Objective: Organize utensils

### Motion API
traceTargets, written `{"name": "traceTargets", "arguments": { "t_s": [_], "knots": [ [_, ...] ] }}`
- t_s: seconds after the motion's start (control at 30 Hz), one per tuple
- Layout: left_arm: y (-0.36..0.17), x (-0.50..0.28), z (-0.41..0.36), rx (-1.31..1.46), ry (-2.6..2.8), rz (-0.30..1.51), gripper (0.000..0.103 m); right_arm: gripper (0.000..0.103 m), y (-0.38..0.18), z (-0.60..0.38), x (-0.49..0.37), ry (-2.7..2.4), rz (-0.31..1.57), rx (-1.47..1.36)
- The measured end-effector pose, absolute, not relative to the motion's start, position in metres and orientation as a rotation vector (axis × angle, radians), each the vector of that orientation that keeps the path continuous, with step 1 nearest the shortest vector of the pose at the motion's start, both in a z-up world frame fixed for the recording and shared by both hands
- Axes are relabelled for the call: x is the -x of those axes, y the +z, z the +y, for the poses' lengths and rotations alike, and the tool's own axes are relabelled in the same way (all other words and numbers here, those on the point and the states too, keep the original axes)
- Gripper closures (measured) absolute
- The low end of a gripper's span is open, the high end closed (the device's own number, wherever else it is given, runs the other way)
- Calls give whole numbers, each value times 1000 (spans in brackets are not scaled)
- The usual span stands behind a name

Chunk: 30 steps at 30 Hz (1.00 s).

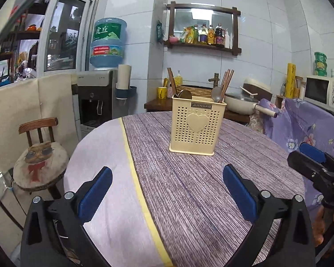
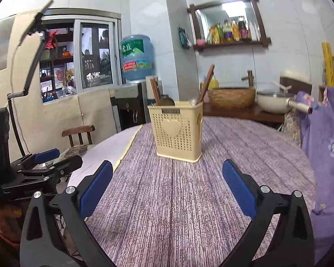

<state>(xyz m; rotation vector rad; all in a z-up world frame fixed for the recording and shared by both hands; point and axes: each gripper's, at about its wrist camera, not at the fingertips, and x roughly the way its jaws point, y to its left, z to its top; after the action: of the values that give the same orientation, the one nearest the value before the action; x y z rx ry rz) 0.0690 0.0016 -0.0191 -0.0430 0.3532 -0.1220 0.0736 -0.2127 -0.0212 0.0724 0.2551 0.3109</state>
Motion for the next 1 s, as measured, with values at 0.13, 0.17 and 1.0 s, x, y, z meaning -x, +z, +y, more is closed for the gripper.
{"name": "traceTargets", "arguments": {
  "t_s": [0.13, 0.17, 1.0],
  "knots": [
    [-11, -40, 10, 79, -109, 305, 5, 6, -8, -210, -38, 318, 184, -29],
    [-10, -36, 10, 78, -113, 297, 5, 6, -4, -208, -28, 318, 166, -17],
    [-15, -10, 10, 29, -133, 301, 5, 6, -1, -203, 6, 320, 150, 45]
  ]
}}
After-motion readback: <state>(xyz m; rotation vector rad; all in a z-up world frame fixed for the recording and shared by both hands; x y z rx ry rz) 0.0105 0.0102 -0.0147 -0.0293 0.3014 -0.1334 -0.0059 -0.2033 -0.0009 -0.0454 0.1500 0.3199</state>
